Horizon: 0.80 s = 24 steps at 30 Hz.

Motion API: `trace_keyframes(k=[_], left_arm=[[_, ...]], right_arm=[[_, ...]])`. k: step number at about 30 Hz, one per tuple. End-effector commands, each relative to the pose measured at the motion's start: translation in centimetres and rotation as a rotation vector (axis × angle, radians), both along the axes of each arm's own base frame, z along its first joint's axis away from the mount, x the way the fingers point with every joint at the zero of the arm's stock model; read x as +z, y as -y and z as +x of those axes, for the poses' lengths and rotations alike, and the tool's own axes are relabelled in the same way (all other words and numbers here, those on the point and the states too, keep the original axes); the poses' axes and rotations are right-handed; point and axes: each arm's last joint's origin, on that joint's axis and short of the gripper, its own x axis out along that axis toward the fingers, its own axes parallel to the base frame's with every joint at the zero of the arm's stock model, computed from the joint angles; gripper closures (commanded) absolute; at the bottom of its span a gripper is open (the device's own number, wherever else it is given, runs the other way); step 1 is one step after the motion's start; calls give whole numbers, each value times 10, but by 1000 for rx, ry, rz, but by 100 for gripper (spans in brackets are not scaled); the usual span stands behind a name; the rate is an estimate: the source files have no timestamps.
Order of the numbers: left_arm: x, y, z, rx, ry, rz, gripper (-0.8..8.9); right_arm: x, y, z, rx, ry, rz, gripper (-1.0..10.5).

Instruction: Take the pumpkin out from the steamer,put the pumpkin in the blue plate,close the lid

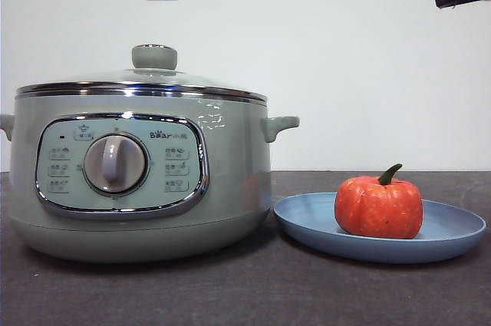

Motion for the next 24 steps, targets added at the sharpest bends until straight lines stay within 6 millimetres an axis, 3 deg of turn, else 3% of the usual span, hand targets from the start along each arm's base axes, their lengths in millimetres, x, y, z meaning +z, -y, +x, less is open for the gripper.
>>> trace_keyframes(k=[1,24], left_arm=[[-3,0,0,7,-6,-29,816],[-11,0,-2,9,-90,-35,816]], right_arm=[[-2,0,0,-4,-4,7,963],[-2,0,0,-4,-4,6,963]])
